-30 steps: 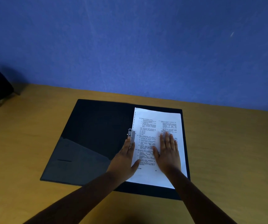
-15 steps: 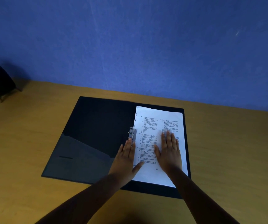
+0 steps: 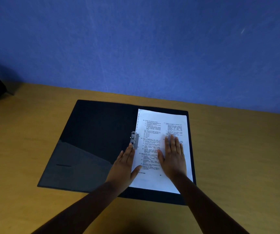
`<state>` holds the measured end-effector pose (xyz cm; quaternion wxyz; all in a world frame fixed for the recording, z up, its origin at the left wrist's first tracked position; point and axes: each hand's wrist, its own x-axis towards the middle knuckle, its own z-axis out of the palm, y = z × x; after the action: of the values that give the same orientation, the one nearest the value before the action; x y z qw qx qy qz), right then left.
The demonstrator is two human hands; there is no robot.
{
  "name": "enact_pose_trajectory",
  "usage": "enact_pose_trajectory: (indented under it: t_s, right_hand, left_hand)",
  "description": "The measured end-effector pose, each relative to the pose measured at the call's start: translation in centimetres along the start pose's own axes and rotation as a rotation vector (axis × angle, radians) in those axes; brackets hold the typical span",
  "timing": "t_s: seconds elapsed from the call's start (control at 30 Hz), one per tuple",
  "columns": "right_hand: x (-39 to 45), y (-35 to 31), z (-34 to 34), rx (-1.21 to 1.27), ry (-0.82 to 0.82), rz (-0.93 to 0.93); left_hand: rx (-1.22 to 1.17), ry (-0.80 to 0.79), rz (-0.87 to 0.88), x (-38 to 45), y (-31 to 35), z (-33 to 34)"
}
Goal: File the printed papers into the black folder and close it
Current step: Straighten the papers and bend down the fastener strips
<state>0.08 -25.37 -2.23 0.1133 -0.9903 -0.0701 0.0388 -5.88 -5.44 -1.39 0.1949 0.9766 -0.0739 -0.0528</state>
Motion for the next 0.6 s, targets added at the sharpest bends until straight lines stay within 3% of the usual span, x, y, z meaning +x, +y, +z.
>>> enact_pose_trajectory:
  t_s: [0.37, 0.6]
  right_hand:
    - [0.1, 0.0, 0.0, -0.012, -0.002, -0.006]
    - [0.0, -0.1, -0.1, -0.004, 0.004, -0.004]
  left_hand:
    - [0.102, 0.013, 0.046, -0.2, 0.9, -1.0]
    - [0.136, -0.069, 0.009, -0.3, 0.4, 1.0]
